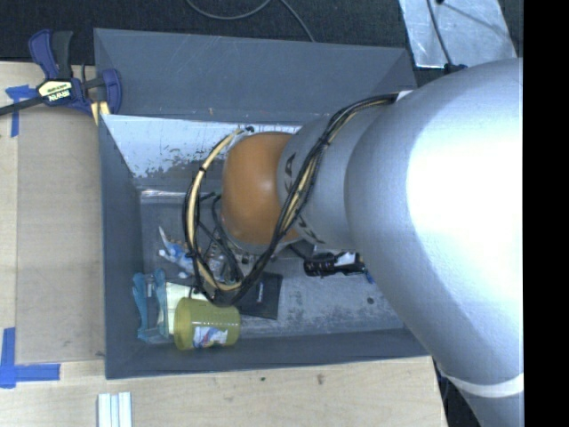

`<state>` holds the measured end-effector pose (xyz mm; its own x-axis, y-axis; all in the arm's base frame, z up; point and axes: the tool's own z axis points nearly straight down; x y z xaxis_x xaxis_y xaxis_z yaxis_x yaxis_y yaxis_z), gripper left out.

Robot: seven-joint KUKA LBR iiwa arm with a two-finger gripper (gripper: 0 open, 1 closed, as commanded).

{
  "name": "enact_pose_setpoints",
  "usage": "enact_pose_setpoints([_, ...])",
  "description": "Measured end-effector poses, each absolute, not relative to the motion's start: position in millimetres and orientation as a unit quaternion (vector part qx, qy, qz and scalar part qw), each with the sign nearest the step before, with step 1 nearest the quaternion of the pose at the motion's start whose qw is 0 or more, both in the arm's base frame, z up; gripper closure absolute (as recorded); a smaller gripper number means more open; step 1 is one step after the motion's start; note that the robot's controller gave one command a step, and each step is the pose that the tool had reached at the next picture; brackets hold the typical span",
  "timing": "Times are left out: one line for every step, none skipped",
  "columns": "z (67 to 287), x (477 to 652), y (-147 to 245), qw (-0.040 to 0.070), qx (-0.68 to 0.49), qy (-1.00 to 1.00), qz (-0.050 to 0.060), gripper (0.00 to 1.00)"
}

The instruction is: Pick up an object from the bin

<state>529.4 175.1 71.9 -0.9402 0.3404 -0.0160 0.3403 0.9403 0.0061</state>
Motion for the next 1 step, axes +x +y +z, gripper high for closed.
enact_pose_setpoints([106.8,521.5,173.1,0.003,0.174,0.985,-0.001,1.0])
